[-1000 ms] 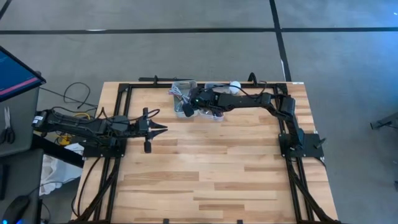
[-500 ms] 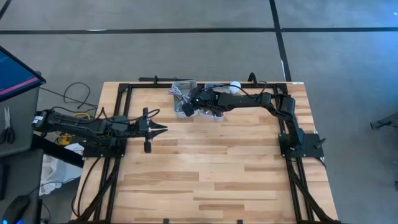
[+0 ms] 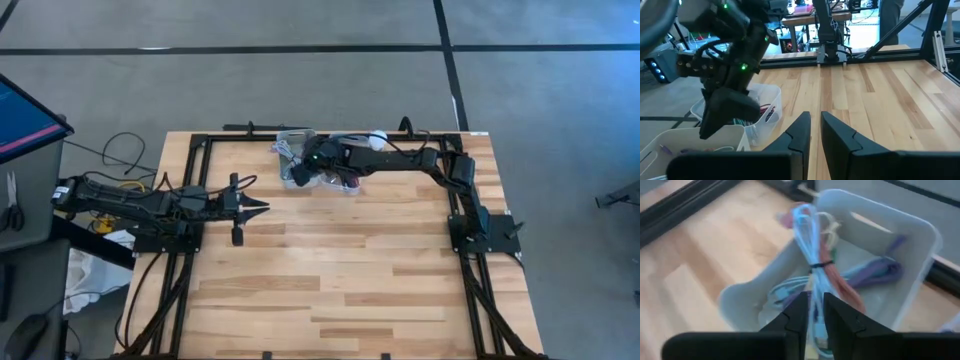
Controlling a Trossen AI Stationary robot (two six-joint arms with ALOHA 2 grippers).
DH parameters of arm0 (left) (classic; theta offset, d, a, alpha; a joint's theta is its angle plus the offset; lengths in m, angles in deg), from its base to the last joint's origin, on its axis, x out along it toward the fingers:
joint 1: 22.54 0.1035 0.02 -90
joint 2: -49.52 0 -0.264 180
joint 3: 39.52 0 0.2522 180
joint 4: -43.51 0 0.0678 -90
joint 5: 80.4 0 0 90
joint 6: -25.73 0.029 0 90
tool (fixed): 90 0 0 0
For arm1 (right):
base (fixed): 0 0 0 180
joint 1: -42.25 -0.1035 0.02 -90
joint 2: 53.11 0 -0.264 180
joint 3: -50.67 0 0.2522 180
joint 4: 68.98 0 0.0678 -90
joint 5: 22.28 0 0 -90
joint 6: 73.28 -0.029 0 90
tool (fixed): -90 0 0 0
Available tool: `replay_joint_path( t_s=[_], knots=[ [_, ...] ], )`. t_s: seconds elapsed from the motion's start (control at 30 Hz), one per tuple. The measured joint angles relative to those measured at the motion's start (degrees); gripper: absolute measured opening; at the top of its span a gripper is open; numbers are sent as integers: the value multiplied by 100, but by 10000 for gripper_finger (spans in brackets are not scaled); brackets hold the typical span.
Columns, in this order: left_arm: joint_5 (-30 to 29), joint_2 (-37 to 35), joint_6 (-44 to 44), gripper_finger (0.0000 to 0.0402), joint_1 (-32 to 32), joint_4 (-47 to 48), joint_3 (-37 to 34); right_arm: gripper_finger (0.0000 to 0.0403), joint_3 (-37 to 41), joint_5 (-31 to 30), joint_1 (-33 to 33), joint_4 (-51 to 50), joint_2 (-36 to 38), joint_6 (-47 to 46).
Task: Pick & Place USB Port
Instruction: Return To Home Position
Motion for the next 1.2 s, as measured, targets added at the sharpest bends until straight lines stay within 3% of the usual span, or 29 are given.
replay_joint_path(
  t_s=[0.3,0.83,1.2],
  knots=[
    [-1,0,0,44,0,1,0,55,-294,210,-324,-770,630,1287],
    [0,-31,4,44,0,-1,0,56,-291,195,-961,-2472,2320,2418],
    [-1,-295,15,44,2,-7,0,56,-289,-19,-1181,-2654,3047,3019]
  ],
)
